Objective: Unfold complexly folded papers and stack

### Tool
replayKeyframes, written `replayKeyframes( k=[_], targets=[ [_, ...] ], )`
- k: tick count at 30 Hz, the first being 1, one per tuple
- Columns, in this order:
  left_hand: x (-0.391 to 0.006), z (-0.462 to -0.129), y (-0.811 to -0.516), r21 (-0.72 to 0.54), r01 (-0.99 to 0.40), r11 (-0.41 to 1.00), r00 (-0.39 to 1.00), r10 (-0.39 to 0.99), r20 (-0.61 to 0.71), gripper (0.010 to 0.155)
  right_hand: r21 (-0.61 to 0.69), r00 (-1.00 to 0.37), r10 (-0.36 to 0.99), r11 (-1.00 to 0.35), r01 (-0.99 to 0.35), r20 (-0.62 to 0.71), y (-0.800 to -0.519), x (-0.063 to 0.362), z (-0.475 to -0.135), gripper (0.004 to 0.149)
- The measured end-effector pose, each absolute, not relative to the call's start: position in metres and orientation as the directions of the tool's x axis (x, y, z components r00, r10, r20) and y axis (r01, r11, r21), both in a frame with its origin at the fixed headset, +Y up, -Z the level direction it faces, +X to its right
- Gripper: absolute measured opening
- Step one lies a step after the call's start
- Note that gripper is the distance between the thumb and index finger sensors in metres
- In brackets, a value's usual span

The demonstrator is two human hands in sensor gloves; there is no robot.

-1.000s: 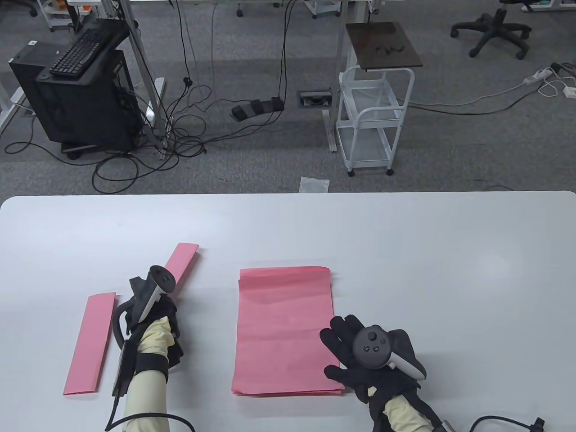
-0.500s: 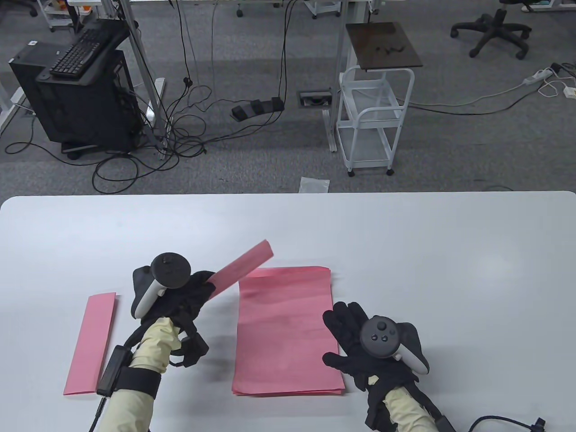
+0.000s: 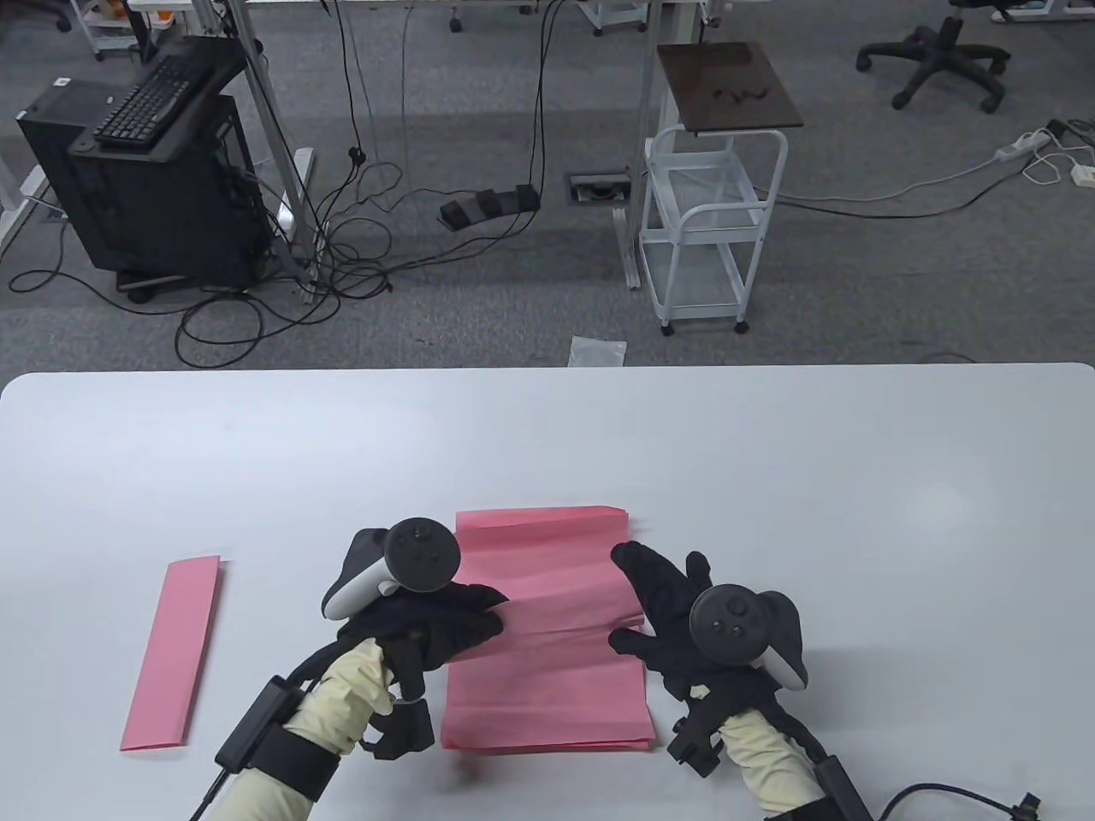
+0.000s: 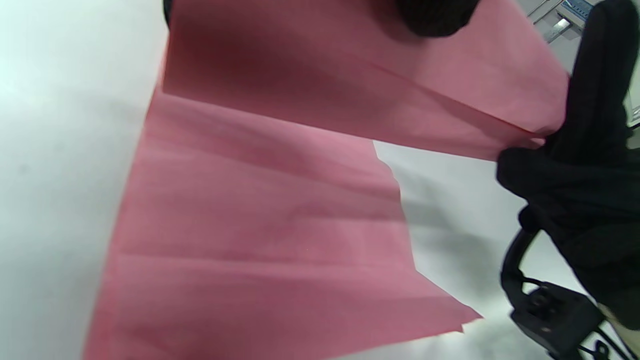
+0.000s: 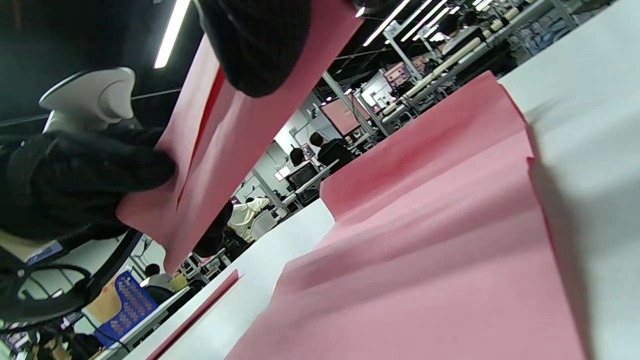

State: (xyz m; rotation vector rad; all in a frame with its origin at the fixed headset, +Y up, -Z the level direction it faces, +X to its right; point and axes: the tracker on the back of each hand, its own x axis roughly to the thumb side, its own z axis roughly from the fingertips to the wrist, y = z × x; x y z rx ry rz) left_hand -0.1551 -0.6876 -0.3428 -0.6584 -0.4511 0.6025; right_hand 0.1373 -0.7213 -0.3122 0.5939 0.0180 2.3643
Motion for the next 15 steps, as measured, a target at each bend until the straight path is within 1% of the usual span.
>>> replayKeyframes(
  k=[2, 5, 7, 10, 12, 13, 15],
  targets=[
    [-0.154, -0.344, -0.69, -0.691, -0.362, 0.626, 0.742, 0.642, 0.192, 0.043, 0.139, -0.649, 0.624, -0.759, -0.636, 0.435, -0.722, 0.137, -0.312, 0.083],
    [-0.156, -0.346, -0.694, -0.714, -0.376, 0.59, 0.727, 0.666, 0.168, 0.044, 0.119, -0.613, 0.644, -0.727, -0.676, 0.458, -0.723, 0.14, -0.312, 0.07],
    [-0.162, -0.346, -0.697, -0.74, -0.404, 0.537, 0.69, 0.71, 0.139, 0.047, 0.11, -0.541, 0.708, -0.647, -0.755, 0.453, -0.722, 0.143, -0.312, 0.06],
    [-0.179, -0.348, -0.701, -0.728, -0.476, 0.493, 0.643, 0.76, 0.094, 0.052, 0.126, -0.512, 0.746, -0.61, -0.783, 0.426, -0.722, 0.149, -0.313, 0.057],
    [-0.203, -0.35, -0.708, -0.695, -0.57, 0.439, 0.582, 0.813, 0.037, 0.06, 0.105, -0.514, 0.761, -0.594, -0.798, 0.396, -0.724, 0.156, -0.314, 0.057],
    [-0.217, -0.35, -0.712, -0.643, -0.639, 0.423, 0.551, 0.834, 0.001, 0.065, 0.101, -0.508, 0.774, -0.58, -0.808, 0.379, -0.725, 0.159, -0.314, 0.057],
    [-0.239, -0.349, -0.72, -0.569, -0.702, 0.428, 0.538, 0.843, -0.029, 0.07, 0.087, -0.494, 0.796, -0.552, -0.829, 0.349, -0.726, 0.163, -0.316, 0.057]
  ],
)
